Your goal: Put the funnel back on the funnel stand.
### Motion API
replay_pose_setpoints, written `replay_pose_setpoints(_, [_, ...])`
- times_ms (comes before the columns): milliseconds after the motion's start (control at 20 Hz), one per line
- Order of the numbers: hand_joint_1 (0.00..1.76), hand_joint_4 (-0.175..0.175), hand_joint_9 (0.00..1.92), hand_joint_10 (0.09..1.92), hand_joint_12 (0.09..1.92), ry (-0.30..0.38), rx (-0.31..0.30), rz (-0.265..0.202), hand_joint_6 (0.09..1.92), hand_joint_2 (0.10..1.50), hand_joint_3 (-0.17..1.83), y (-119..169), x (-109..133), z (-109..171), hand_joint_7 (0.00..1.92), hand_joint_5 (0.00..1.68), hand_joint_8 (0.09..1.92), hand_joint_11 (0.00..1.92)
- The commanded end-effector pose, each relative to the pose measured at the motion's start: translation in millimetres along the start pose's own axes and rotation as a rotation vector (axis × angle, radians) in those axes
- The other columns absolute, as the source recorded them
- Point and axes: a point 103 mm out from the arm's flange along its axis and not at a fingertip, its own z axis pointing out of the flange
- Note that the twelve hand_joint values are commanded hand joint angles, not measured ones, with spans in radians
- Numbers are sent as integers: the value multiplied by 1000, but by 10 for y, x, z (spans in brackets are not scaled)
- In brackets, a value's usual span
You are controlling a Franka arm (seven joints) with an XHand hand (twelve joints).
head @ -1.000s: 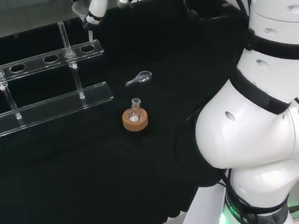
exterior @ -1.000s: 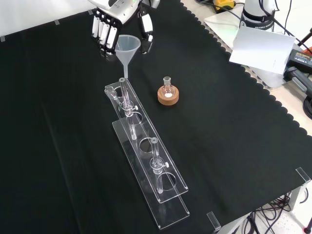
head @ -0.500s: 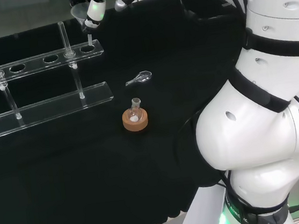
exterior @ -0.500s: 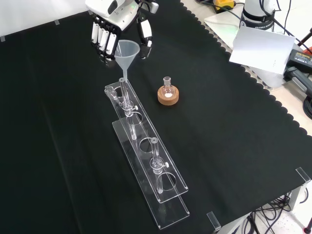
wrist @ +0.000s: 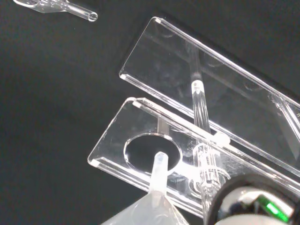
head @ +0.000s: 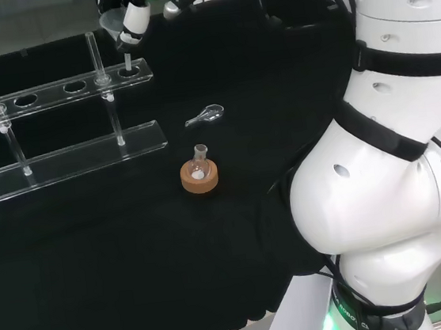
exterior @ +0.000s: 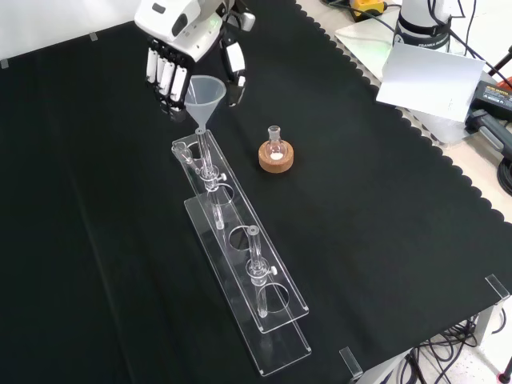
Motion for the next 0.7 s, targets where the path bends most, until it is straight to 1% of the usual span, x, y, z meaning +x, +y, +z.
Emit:
replay_pose_setpoints(50, [892,14,1081,284,1122,2,14,1,595,638,600,57,-23,44,675,726,607,827])
replay_pose_setpoints(350, [892,13,1079,283,1122,8,31,1,596,638,600,152,-10,134,675,724,607,827])
replay_pose_setpoints(700, [891,8,1074,280,1122,-2,52,-4,594,638,601,220,29,213,672,713,606,824])
